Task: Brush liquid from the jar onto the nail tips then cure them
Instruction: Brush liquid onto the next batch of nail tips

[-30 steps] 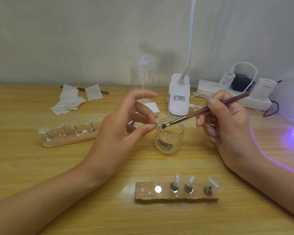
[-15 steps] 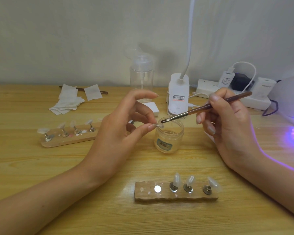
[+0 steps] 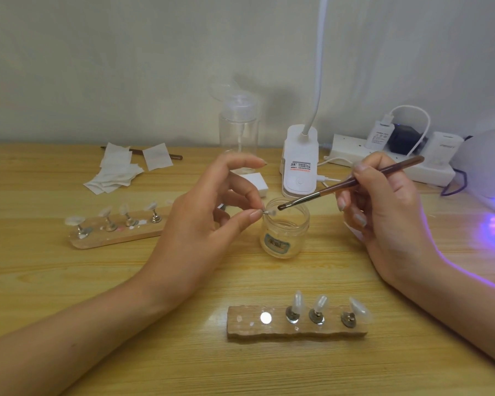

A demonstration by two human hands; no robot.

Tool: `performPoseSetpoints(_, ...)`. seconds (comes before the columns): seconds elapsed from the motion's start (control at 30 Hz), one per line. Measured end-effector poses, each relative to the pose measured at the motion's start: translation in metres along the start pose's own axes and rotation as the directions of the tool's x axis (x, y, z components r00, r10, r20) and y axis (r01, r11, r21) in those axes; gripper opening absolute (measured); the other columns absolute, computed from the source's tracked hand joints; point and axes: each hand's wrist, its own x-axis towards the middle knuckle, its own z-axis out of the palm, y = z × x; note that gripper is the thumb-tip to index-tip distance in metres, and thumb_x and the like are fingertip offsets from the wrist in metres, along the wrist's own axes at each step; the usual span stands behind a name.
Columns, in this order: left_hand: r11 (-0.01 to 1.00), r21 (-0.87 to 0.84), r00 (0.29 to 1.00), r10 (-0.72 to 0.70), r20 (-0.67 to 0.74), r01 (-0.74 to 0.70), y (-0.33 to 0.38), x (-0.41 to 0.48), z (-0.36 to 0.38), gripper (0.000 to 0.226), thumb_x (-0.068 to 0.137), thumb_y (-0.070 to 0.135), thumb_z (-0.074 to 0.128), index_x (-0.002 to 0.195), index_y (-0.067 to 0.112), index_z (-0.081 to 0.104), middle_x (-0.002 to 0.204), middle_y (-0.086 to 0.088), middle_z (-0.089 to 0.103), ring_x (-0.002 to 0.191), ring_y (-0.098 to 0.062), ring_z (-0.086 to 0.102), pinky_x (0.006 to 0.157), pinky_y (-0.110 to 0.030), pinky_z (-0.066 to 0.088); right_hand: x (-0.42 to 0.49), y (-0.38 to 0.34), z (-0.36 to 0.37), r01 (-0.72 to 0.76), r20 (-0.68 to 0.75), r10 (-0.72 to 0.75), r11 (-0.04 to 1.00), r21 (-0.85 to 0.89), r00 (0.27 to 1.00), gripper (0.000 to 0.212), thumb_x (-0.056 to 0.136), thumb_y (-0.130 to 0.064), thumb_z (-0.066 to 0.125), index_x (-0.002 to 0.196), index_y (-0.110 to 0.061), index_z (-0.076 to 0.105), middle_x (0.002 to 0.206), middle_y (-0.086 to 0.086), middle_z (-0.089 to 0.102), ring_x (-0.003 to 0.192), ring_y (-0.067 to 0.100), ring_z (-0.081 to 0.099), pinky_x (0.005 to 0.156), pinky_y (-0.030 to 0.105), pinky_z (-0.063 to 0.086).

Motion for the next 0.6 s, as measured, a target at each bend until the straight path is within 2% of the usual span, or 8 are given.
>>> performPoseSetpoints(0.07, 1.000, -0.008, 1.000, -0.001, 0.002, 0.001, 0.0001, -0.0001, 0.0002, 0.048, 0.093, 0.004, 0.068, 0.129, 0.031, 0.052, 0.090, 0.006, 0.067, 0.096, -0.015, 0.068, 0.069, -0.034, 0.053, -0.0013, -0.0008, 0.0018, 0.030, 0.045, -0.031, 0.999, 0.026, 0.998, 0.027, 0.099, -0.022, 0.050, 0.072, -0.025, 0.048, 0.056, 0.003, 0.058, 0.040, 0.012, 0.032, 0.041, 0.025, 0.019)
performPoseSetpoints(0.13, 1.000, -0.015, 1.000, -0.007, -0.002, 0.007, 0.0000, 0.0000, 0.0000, 0.049, 0.092, 0.003, 0.068, 0.129, 0.031, 0.051, 0.089, 0.007, 0.067, 0.094, -0.014, 0.067, 0.068, -0.033, 0.052, -0.0023, -0.0009, 0.0037, 0.038, 0.071, -0.039, 0.999, 0.011, 0.997, 0.026, 0.098, -0.023, 0.051, 0.072, -0.024, 0.048, 0.056, 0.004, 0.059, 0.040, 0.011, 0.034, 0.039, 0.020, 0.023)
performPoseSetpoints(0.23, 1.000, -0.021, 1.000, -0.013, -0.003, 0.013, 0.0005, 0.0001, 0.0001, 0.049, 0.091, 0.003, 0.069, 0.128, 0.030, 0.051, 0.089, 0.007, 0.067, 0.092, -0.013, 0.067, 0.066, -0.031, 0.051, -0.0005, -0.0002, 0.0008, 0.008, 0.004, -0.008, 1.000, -0.020, 1.000, 0.027, 0.101, -0.019, 0.050, 0.074, -0.021, 0.046, 0.055, 0.003, 0.057, 0.038, 0.011, 0.032, 0.037, 0.020, 0.021)
performPoseSetpoints(0.33, 0.999, -0.036, 1.000, -0.020, -0.005, 0.020, 0.0010, 0.0004, 0.0003, 0.051, 0.090, 0.002, 0.070, 0.129, 0.029, 0.051, 0.088, 0.006, 0.067, 0.091, -0.014, 0.067, 0.067, -0.036, 0.051, -0.0004, -0.0009, 0.0003, 0.041, 0.031, -0.042, 0.999, 0.021, 0.999, 0.025, 0.097, -0.024, 0.051, 0.072, -0.024, 0.048, 0.056, 0.004, 0.059, 0.039, 0.012, 0.032, 0.041, 0.026, 0.019)
performPoseSetpoints(0.4, 0.999, -0.034, 1.000, -0.022, -0.008, 0.022, 0.0013, 0.0006, 0.0003, 0.051, 0.090, 0.004, 0.070, 0.129, 0.030, 0.050, 0.088, 0.007, 0.067, 0.090, -0.013, 0.068, 0.069, -0.040, 0.052, -0.0017, -0.0010, 0.0026, 0.059, 0.074, -0.061, 0.998, 0.023, 0.995, 0.025, 0.095, -0.025, 0.051, 0.070, -0.026, 0.049, 0.057, 0.005, 0.060, 0.040, 0.012, 0.035, 0.040, 0.021, 0.023)
performPoseSetpoints(0.5, 0.999, -0.039, 1.000, -0.025, -0.008, 0.024, 0.0013, 0.0007, 0.0003, 0.052, 0.090, 0.005, 0.070, 0.129, 0.031, 0.049, 0.088, 0.006, 0.068, 0.092, -0.015, 0.068, 0.073, -0.046, 0.053, -0.0007, -0.0001, 0.0014, 0.022, 0.015, -0.022, 1.000, -0.016, 1.000, 0.029, 0.100, -0.021, 0.052, 0.072, -0.023, 0.047, 0.056, 0.006, 0.059, 0.039, 0.011, 0.033, 0.038, 0.018, 0.023)
performPoseSetpoints(0.6, 0.999, -0.040, 1.000, -0.026, -0.005, 0.026, 0.0012, 0.0007, 0.0006, 0.052, 0.090, 0.005, 0.070, 0.130, 0.030, 0.049, 0.088, 0.006, 0.068, 0.092, -0.015, 0.068, 0.072, -0.046, 0.052, -0.0001, -0.0004, -0.0002, 0.035, 0.010, -0.035, 0.999, 0.020, 0.999, 0.025, 0.099, -0.021, 0.050, 0.075, -0.021, 0.045, 0.056, 0.005, 0.059, 0.039, 0.010, 0.033, 0.042, 0.024, 0.019)
